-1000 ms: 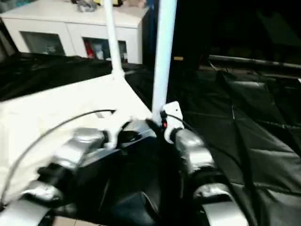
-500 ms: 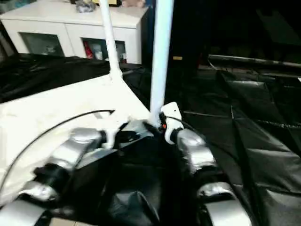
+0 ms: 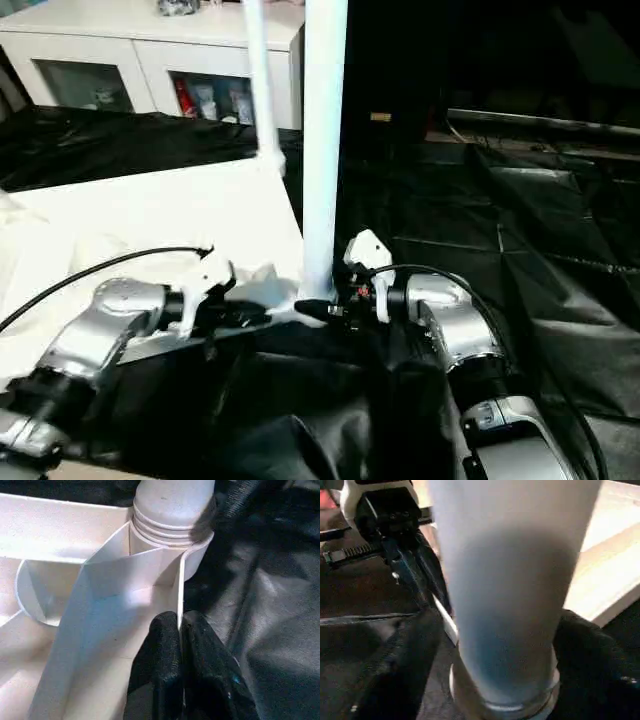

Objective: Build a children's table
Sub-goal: Rotate leg to tighten

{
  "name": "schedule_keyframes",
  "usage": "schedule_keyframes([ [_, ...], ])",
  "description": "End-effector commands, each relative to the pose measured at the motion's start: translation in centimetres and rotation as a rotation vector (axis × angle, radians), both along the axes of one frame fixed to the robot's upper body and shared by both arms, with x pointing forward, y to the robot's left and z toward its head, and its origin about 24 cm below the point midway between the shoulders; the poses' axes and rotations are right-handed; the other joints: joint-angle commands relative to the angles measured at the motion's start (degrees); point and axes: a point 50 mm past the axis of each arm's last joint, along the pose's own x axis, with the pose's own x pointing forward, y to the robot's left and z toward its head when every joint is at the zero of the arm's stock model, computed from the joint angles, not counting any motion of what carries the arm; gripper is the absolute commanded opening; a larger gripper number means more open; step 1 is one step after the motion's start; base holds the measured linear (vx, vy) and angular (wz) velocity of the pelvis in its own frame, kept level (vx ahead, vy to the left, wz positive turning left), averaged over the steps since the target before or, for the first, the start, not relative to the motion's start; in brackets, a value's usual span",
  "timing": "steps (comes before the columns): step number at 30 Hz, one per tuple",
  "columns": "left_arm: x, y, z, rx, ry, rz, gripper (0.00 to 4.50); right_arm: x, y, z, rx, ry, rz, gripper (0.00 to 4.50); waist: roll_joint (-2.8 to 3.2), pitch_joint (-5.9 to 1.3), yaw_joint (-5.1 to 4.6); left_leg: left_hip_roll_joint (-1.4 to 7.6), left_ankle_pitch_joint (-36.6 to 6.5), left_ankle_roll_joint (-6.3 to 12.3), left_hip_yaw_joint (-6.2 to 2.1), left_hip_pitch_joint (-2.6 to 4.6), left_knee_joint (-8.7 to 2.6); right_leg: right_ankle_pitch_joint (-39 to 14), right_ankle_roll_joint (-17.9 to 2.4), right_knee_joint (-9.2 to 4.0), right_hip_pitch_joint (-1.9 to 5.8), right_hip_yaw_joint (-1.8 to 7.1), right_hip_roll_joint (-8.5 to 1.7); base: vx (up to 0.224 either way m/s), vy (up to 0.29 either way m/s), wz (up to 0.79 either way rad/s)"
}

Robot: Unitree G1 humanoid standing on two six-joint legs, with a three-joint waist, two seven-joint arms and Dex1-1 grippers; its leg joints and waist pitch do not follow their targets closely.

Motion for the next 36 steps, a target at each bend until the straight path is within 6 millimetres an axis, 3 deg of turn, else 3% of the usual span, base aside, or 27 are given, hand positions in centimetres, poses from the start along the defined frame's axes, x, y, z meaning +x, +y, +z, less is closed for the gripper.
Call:
schedule_keyframes([
  [1, -0.9, -0.2, -0.9, -0.052, 0.063, -0.016, 0.0, -0.4, 0.3, 0.0, 0.009, 0.011, 0.035, 3.32, -1.02, -3.02, 0.28, 3.12, -8.34, 5.82, -0.77, 0.44, -3.09, -4.54, -15.23, -3.6, 2.87, 2.41, -3.51, 0.0, 0.0, 0.0],
  [8, -1.1, -0.2, -0.9, -0.051, 0.071, -0.018, 0.0, -0.8, 0.5, -0.6, -0.016, 0.028, 0.056, 2.58, -1.17, -3.12, 0.3, 2.97, -6.66, 6.11, -0.71, 0.36, -2.9, -3.17, -14.83, -3.38, 2.93, 2.42, -3.43, 0.0, 0.0, 0.0],
  [13, -0.6, -0.6, -1.2, -0.03, 0.051, 0.038, 0.0, -0.8, 0.7, -1.7, -0.029, 0.046, -0.032, 2.42, -1.26, -3.06, 0.27, 2.91, -7.24, 5.86, -0.68, 0.44, -2.94, -4.14, -14.56, -3.54, 2.85, 2.44, -3.39, 0.0, 0.0, 0.0],
  [15, -0.2, -0.9, -1.4, -0.018, 0.04, 0.076, 0.0, -0.6, 0.9, -2.3, -0.032, 0.058, -0.096, 2.39, -1.23, -2.74, 0.16, 2.89, -9.07, 5.15, -0.72, 0.48, -3.21, -7.59, -13.88, -4.03, 2.76, 2.5, -3.47, 0.0, 0.0, 0.0],
  [18, 1.1, -2.1, -1.6, -0.005, 0.009, 0.196, 0.0, -0.5, 1.8, -4.2, -0.062, 0.116, -0.265, 2.38, -1.07, -2.19, -0.22, 2.9, -13.95, 2.25, -0.89, 1.05, -3.91, -17.6, -11.67, -5.2, 2.37, 2.67, -3.66, 0.0, 0.0, 0.0],
  [20, 1.8, -3.0, -1.7, 0.007, -0.009, 0.254, 0.0, -0.4, 2.5, -4.9, -0.071, 0.142, -0.357, 2.37, -1.08, -1.79, -0.73, 2.81, -19.42, -0.47, -1.37, 1.64, -4.42, -25.99, -9.16, -6.0, 2.32, 2.66, -3.95, 0.0, 0.0, 0.0],
  [23, 2.7, -4.6, -1.6, 0.014, -0.02, 0.346, 0.0, 0.2, 4.0, -5.3, -0.044, 0.199, -0.558, 2.22, -1.09, -1.62, -1.33, 2.64, -23.16, -1.49, -1.83, 2.17, -4.65, -32.88, -6.15, -6.91, 1.78, 2.69, -4.1, 0.0, 0.0, 0.0],
  [25, 2.9, -5.3, -1.5, 0.007, -0.02, 0.365, 0.0, 0.4, 4.5, -5.4, -0.043, 0.207, -0.61, 2.18, -1.12, -1.71, -1.35, 2.58, -24.09, -1.75, -2.13, 2.06, -4.76, -34.55, -4.93, -7.24, 1.83, 2.42, -4.19, 0.0, 0.0, 0.0],
  [26, 3.0, -5.6, -1.4, 0.004, -0.021, 0.367, 0.0, 0.5, 4.7, -5.3, -0.057, 0.192, -0.606, 2.18, -0.45, -1.7, -1.35, 2.58, -25.0, -1.93, -2.23, 2.28, -4.86, -34.43, -4.62, -7.41, 1.59, 2.37, -4.17, 0.0, 0.0, 0.0],
  [27, 3.0, -6.5, -1.3, -0.003, -0.024, 0.352, 0.0, 0.9, 5.3, -4.9, -0.071, 0.148, -0.602, 2.18, -0.76, -1.73, -1.53, 2.52, -25.45, -1.89, -2.18, 2.22, -4.9, -34.23, -4.39, -7.6, 1.62, 2.27, -4.0, 0.0, 0.0, 0.0],
  [32, 2.8, -6.9, -1.3, 0.009, -0.03, 0.279, 0.0, 1.4, 6.2, -3.3, 0.011, 0.098, -0.506, 2.18, -0.67, -2.08, -1.48, 2.79, -24.94, -1.01, -2.29, 1.83, -5.4, -27.58, -5.8, -7.37, 2.14, 2.25, -4.02, 0.0, 0.0, 0.0],
  [34, 2.6, -6.5, -1.4, 0.022, -0.025, 0.263, 0.0, 1.4, 6.1, -2.9, 0.028, 0.09, -0.465, 2.8, -0.69, -2.18, -1.42, 2.84, -23.76, -0.77, -2.13, 1.74, -5.45, -24.61, -6.64, -7.13, 2.22, 2.39, -3.95, 0.0, 0.0, 0.0],
  [36, 2.2, -5.7, -1.6, 0.03, -0.007, 0.228, 0.0, 1.4, 5.3, -2.3, 0.054, 0.089, -0.416, 2.8, -1.03, -2.3, -1.09, 2.87, -21.63, 0.44, -1.74, 1.68, -5.22, -20.58, -8.36, -6.68, 2.38, 2.66, -4.07, 0.0, 0.0, 0.0],
])
